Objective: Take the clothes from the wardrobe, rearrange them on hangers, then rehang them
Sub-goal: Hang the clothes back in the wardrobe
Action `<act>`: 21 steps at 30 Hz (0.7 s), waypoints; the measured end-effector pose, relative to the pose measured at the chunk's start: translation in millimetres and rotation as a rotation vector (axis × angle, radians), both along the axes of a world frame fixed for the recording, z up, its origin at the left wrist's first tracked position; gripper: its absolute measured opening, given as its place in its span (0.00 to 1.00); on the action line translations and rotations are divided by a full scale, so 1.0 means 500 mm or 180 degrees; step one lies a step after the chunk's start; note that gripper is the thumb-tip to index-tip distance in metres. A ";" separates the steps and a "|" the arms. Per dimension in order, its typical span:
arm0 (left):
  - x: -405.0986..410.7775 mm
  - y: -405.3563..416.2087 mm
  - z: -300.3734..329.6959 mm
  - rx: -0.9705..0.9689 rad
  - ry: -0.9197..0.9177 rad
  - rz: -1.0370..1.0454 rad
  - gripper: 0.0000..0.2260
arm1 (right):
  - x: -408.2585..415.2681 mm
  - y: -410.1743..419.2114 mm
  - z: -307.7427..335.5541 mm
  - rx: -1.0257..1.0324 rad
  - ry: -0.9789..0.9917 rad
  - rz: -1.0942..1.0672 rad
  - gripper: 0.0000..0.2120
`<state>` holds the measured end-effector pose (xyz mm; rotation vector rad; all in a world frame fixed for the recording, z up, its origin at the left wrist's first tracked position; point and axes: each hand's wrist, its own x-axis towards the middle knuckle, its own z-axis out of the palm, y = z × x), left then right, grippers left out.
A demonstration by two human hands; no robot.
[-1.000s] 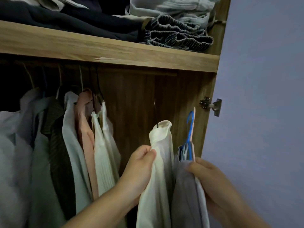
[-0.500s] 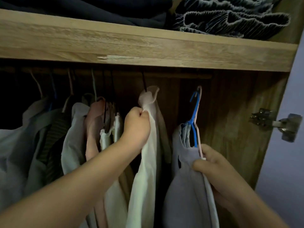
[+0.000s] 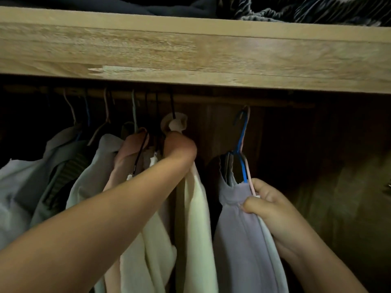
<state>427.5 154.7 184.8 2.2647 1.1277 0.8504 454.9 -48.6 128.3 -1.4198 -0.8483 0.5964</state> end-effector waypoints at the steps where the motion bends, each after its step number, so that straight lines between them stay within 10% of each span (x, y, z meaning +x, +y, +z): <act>1: -0.004 -0.009 -0.006 -0.0021 0.0134 0.0117 0.14 | 0.005 0.003 0.000 0.0014 0.0001 0.0041 0.13; 5: -0.033 -0.019 -0.021 -0.0614 -0.0626 0.0212 0.15 | 0.012 0.020 0.002 0.0066 -0.0018 0.0126 0.11; 8: -0.056 -0.053 -0.012 0.0370 0.0138 0.0392 0.21 | 0.010 0.041 -0.003 0.0164 0.0036 0.0124 0.10; 11: -0.065 -0.109 -0.023 0.1215 -0.0401 -0.0207 0.14 | -0.001 0.058 -0.008 0.0258 0.0063 0.0131 0.10; 21: -0.070 -0.151 -0.029 -0.2110 -0.1545 -0.1363 0.05 | -0.034 0.080 0.002 0.0510 0.0150 0.0505 0.09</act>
